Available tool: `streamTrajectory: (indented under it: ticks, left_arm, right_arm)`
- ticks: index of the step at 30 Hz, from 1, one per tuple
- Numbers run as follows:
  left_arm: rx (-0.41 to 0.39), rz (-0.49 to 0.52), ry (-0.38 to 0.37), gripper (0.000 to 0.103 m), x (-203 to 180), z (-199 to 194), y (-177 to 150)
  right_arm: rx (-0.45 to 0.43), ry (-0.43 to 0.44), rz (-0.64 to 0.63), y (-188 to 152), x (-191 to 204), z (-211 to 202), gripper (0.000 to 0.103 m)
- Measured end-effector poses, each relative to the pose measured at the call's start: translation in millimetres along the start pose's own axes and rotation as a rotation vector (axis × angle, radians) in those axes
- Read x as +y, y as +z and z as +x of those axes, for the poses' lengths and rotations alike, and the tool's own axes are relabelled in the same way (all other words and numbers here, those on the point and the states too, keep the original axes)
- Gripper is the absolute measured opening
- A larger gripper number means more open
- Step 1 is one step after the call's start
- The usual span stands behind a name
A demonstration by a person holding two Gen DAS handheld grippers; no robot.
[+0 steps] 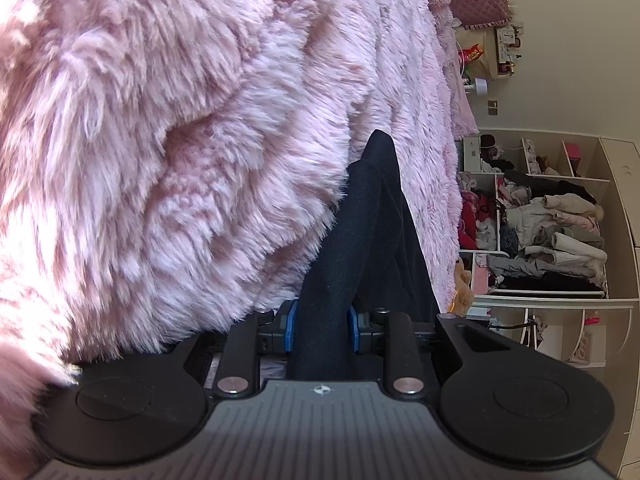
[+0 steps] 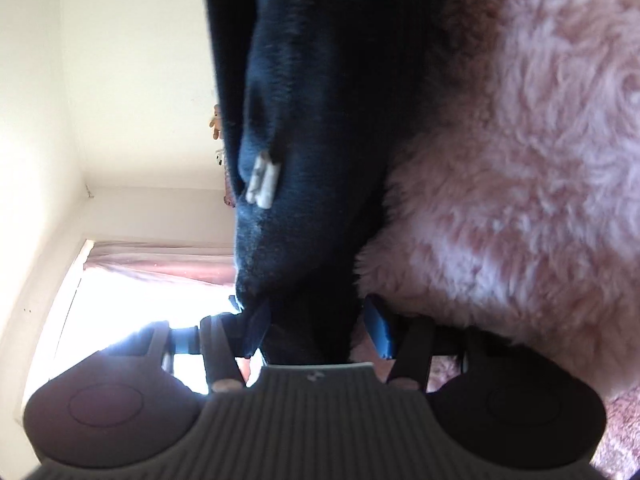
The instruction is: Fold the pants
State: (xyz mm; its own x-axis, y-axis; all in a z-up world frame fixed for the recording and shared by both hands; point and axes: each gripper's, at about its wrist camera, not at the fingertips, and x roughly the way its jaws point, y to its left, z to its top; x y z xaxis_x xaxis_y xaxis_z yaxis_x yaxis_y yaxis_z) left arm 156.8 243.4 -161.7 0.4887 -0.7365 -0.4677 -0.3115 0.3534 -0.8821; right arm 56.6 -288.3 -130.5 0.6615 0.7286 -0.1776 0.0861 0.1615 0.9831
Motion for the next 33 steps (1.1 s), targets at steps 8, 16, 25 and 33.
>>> streamTrajectory:
  ticks: [8, 16, 25, 33]
  left_arm:
    - [-0.007, 0.005, -0.009, 0.03, 2, -2, -3]
    - [-0.001, -0.007, 0.007, 0.03, 1, 0, -4]
    - [0.011, 0.002, 0.006, 0.03, 2, 3, 1]
    - [0.02, 0.037, 0.025, 0.02, -5, 4, 1]
  right_arm:
    - [-0.023, 0.027, -0.071, -15, 28, -20, 0.0]
    - [-0.034, -0.239, 0.081, -41, 36, -76, 0.0]
    - [0.0, -0.234, -0.366, -35, 109, -29, 0.0]
    - [-0.096, -0.579, -0.375, -23, 68, -50, 0.0]
